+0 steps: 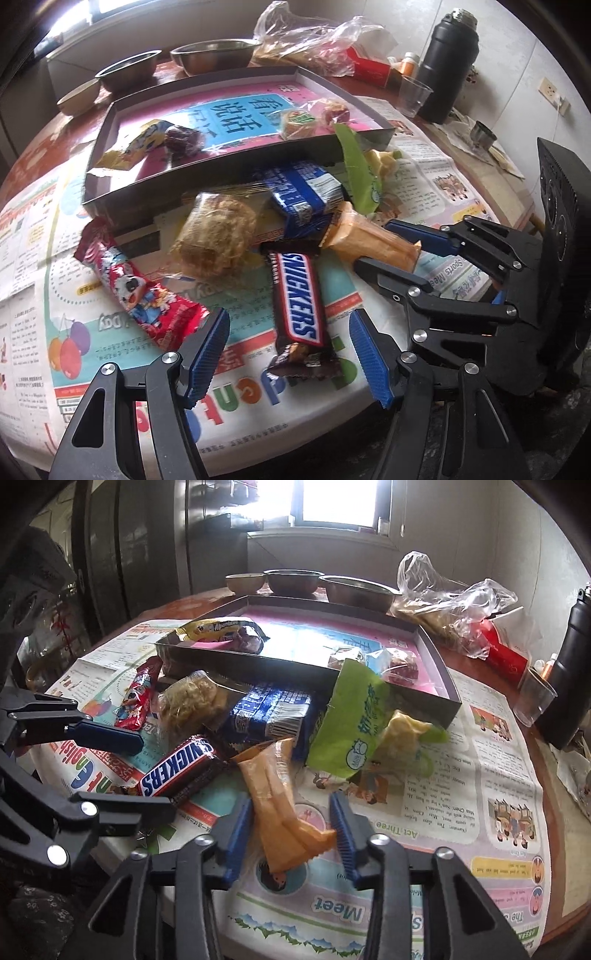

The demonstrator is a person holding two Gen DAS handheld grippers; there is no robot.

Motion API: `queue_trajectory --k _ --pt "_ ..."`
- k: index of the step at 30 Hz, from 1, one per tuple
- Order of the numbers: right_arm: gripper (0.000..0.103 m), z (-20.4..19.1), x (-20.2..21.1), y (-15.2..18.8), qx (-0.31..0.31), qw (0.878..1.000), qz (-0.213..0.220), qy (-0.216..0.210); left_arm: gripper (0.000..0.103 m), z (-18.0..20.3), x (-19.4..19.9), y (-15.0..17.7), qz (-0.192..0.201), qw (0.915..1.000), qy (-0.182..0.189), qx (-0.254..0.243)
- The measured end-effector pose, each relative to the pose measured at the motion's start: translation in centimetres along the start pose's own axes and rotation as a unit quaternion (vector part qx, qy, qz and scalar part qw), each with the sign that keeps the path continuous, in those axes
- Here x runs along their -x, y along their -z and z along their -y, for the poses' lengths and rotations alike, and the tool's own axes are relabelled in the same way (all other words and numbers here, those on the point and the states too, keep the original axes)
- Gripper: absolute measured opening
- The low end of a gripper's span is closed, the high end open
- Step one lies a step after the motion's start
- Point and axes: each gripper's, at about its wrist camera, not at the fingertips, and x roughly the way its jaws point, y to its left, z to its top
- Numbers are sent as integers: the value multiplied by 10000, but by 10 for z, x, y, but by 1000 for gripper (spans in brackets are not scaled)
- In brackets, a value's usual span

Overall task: Organize snacks
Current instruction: 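Grasp the Snickers bar with left tool while right tool grasps the orange pastry bag, then carry the Snickers bar with left tool while right tool carries orange pastry bag over tray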

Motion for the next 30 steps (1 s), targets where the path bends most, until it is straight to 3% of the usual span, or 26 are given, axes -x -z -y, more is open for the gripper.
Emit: queue_trajectory --k 2,7,16,25,30 --pt "34 1 0 0 10 10000 10 -25 67 1 -3 -1 -16 10000 -1 11" --pt "33 2 2 2 49 10000 6 -30 59 5 -7 -4 9 10000 -56 1" --pt "31 13 7 4 -32 10000 5 -84 30 15 -10 -4 182 9989 -418 -129" --pt "31 22 15 2 -257 9991 114 -326 29 15 -6 -2 243 9996 -108 -26" --pt "31 27 24 0 -414 9979 238 -430 29 19 11 -3 475 9988 -74 -80"
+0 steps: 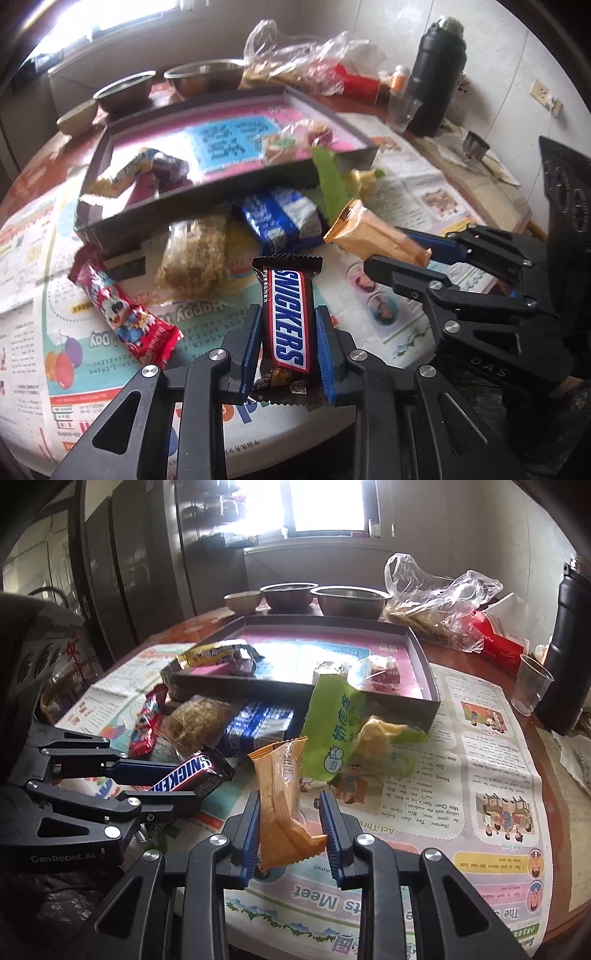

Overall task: Organize snacks
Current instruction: 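Carry the Snickers bar with left tool while right tool carries orange pastry bag over tray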

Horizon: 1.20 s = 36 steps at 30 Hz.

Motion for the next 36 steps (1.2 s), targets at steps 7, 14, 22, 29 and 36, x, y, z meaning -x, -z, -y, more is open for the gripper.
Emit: queue_trajectory --k 7,14,22,29,36 --pt "31 2 8 -5 -108 9999 109 1 29 -3 11 -5 160 9999 11 18" --pt "31 2 13 -8 -205 9995 223 20 29 -12 21 -17 369 9992 10 174" --pt "31 3 14 -15 -313 9991 278 26 29 -22 28 -32 574 9978 30 320" --pt "31 4 15 -22 -359 9987 347 8 29 -28 27 -39 621 9973 54 384" --pt "31 7 14 -29 -393 9985 377 22 29 -35 30 -49 731 9961 65 481"
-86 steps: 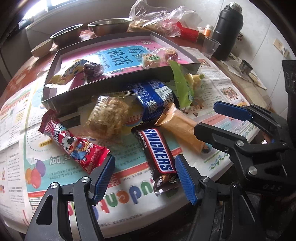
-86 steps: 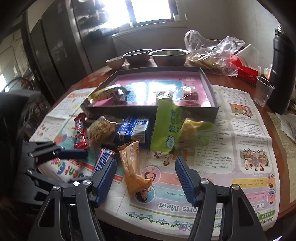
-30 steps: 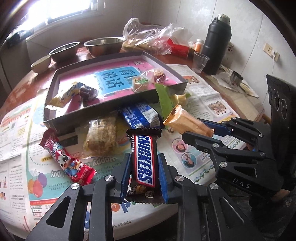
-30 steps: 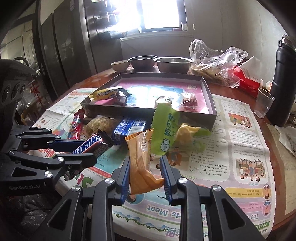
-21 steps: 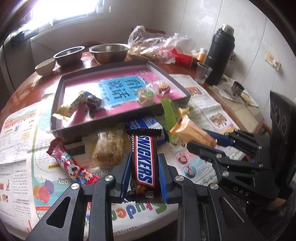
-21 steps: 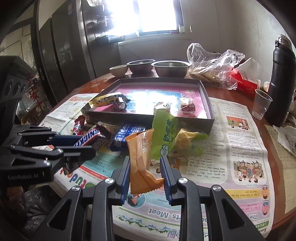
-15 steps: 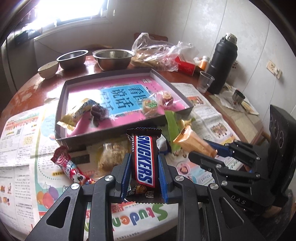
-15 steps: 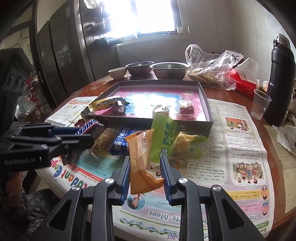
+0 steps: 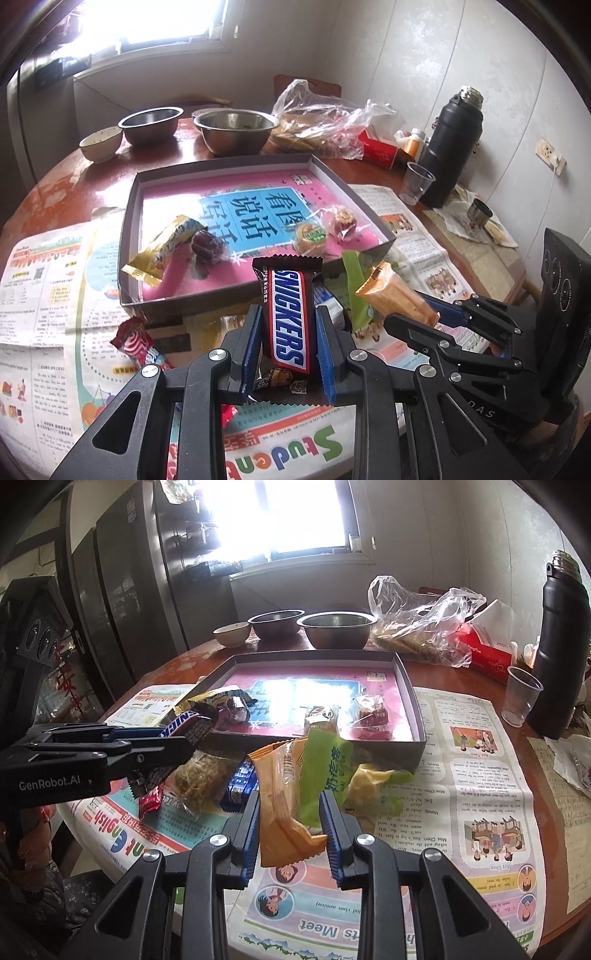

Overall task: Organize snacks
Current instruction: 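Carry the Snickers bar with left tool while right tool carries orange pastry bag over tray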

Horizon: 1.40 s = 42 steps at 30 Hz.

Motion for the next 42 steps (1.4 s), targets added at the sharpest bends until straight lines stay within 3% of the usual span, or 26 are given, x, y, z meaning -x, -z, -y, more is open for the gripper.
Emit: queue_trajectory --k 42 --pt "31 14 2 -61 -230 9978 562 280 29 -39 -4 -51 561 9973 -2 477"
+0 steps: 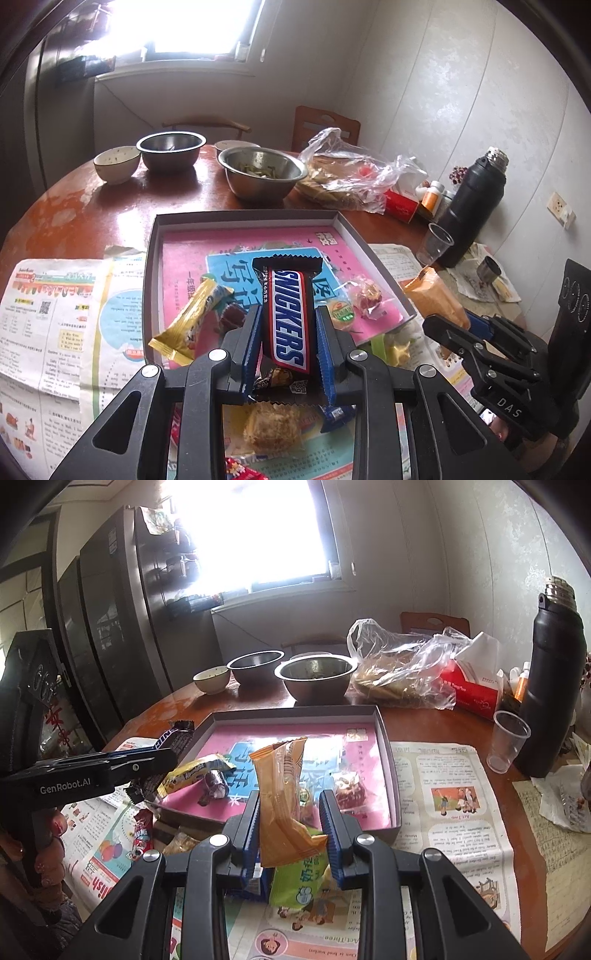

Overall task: Organize snacks
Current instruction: 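Carry the Snickers bar with left tool while right tool carries orange pastry bag over tray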

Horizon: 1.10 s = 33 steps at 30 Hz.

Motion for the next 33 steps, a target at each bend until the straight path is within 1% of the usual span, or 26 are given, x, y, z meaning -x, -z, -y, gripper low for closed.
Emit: queue_trajectory --k 11,21,28,33 --pt "31 0 -9 -20 32 9999 116 74 29 -19 -9 -13 104 9997 -25 238" --pt "31 0 -28 -35 -19 9999 131 99 29 -22 -38 -7 -166 9995 80 267" --pt "31 22 -39 -32 -326 9991 48 259 29 -14 -60 0 -314 9992 157 216" --pt "31 39 -45 -27 -541 9979 -26 356 29 -10 -69 3 -369 9991 162 134"
